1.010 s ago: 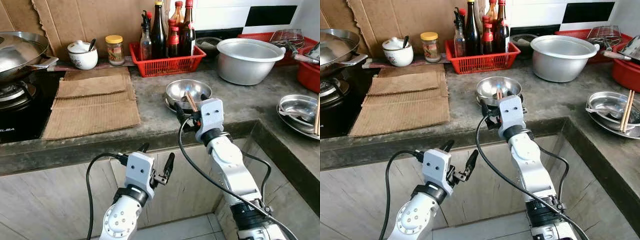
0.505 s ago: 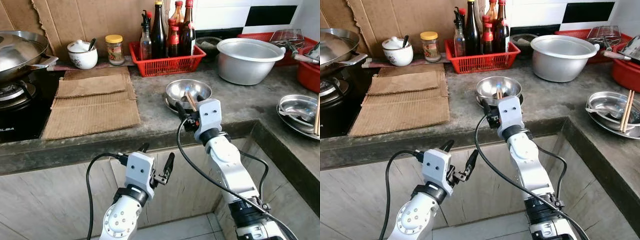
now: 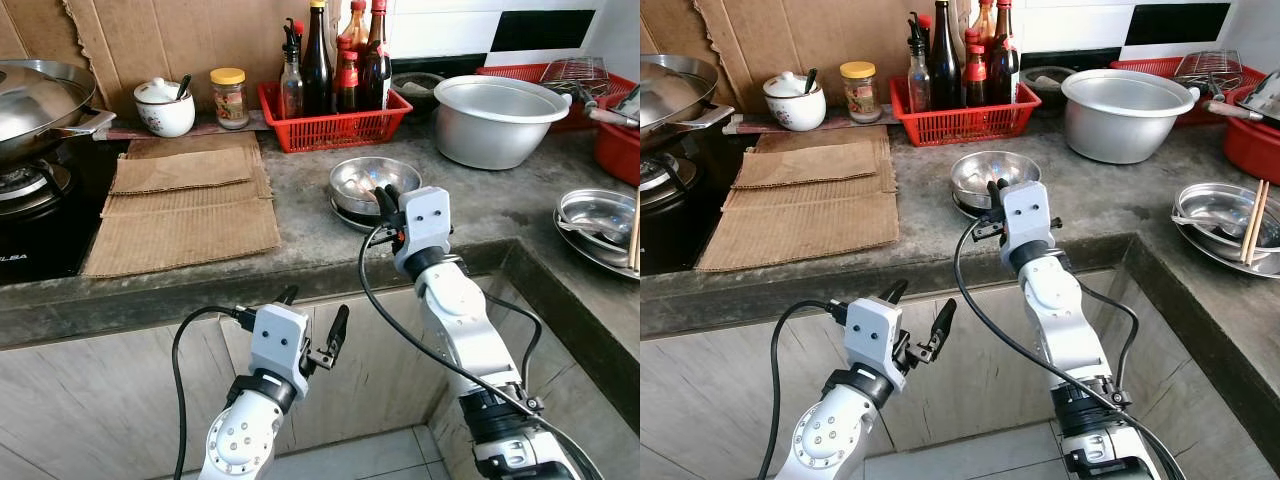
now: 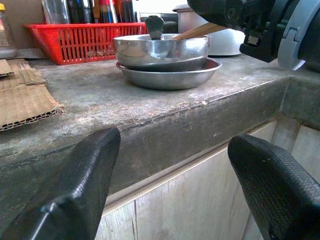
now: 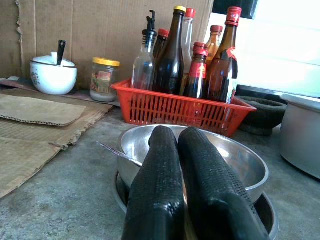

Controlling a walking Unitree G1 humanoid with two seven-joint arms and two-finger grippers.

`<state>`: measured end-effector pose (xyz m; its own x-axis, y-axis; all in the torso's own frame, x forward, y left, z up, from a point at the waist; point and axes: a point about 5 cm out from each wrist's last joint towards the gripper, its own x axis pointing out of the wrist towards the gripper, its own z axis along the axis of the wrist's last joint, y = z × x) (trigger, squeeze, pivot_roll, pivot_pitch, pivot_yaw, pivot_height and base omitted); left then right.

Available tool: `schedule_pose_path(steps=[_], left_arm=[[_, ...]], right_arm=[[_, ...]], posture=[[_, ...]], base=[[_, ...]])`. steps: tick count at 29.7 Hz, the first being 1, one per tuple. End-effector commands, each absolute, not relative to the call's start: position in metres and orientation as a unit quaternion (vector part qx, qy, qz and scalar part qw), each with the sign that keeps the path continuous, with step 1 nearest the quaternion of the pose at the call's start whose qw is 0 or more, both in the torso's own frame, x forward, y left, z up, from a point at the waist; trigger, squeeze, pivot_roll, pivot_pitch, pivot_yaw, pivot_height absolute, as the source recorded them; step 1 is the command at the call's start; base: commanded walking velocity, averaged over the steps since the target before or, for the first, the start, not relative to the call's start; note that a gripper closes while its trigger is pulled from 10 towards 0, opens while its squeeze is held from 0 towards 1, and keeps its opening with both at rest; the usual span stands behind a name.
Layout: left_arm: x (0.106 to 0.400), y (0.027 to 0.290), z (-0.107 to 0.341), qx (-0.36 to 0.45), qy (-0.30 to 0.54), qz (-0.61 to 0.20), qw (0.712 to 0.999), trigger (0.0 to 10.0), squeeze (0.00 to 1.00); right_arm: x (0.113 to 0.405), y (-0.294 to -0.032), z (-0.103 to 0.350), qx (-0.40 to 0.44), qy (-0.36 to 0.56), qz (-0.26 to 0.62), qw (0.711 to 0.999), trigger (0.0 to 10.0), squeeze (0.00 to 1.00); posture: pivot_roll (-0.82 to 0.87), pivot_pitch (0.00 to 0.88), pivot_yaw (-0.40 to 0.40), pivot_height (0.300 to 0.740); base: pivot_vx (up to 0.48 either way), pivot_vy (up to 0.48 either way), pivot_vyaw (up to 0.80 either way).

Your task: Kitchen organization

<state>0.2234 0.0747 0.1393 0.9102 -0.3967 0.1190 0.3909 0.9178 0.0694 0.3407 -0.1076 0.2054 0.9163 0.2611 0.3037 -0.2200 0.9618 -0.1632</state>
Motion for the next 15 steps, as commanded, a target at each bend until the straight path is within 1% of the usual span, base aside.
schedule_pose_path(steps=[1,7,15], left_arm=[[0.223,0.073,0.138,0.023,-0.061,-0.204,0.977,10.0,0.00],[0.224,0.073,0.137,0.021,-0.059,-0.204,0.977,10.0,0.00],[0.224,0.074,0.135,0.021,-0.056,-0.203,0.977,10.0,0.00]], right_arm=[[0.341,-0.109,0.209,-0.062,-0.172,0.120,0.976,0.0,0.00],[0.342,-0.112,0.213,-0.047,-0.178,0.111,0.977,0.0,0.00],[0.335,-0.123,0.238,-0.010,-0.220,0.087,0.972,0.0,0.00]], posture=[[0.06,0.035,-0.047,0.740],[0.06,0.028,-0.047,0.740],[0.06,0.018,-0.045,0.740]], base=[[0.000,0.000,0.00],[0.000,0.000,0.00],[0.000,0.000,0.00]])
